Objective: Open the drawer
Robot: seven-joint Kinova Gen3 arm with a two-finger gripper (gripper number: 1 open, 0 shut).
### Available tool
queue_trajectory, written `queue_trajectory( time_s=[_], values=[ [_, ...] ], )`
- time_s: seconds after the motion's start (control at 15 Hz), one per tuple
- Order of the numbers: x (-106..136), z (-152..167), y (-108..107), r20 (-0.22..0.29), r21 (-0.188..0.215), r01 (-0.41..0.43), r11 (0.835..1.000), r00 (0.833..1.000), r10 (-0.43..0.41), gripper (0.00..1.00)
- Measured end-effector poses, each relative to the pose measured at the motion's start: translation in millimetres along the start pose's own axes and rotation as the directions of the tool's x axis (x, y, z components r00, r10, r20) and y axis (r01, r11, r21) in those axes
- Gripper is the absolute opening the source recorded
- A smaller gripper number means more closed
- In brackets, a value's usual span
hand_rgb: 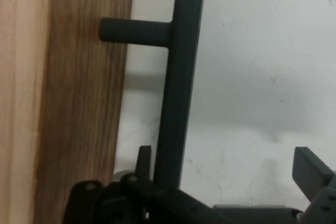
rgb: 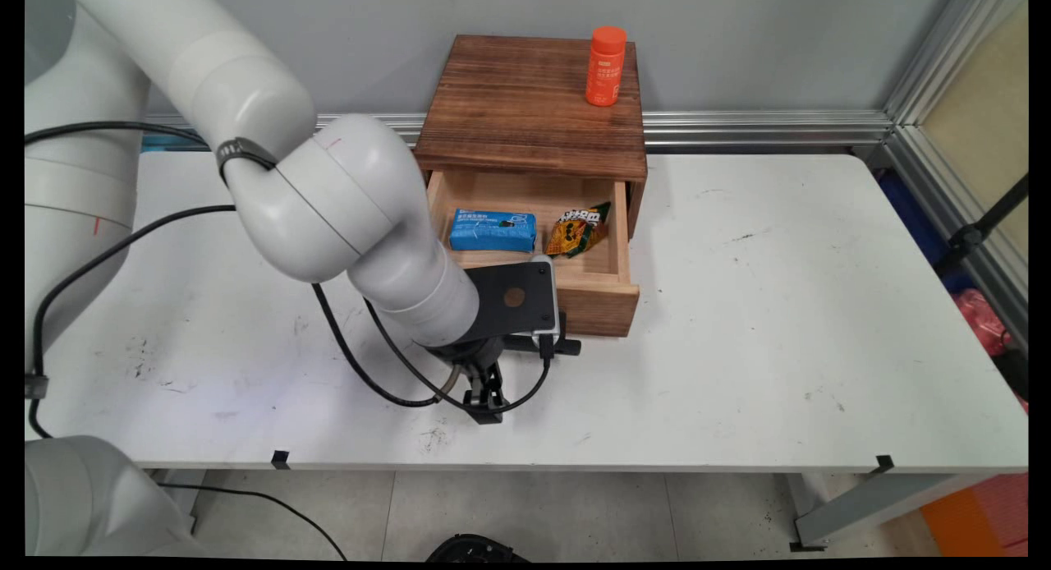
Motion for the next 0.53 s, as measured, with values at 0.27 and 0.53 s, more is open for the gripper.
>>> queue_trajectory(
  time_s=[0.27,0.53],
  values=[
    [-3.0,-3.2,2.2,-0.011,-0.018,0.011,1.0,1.0,-0.011,1.0],
    [-7.1,-6.2,7.4,-0.013,-0.039,0.023,0.999,1.0,-0.023,1.0]
  ],
)
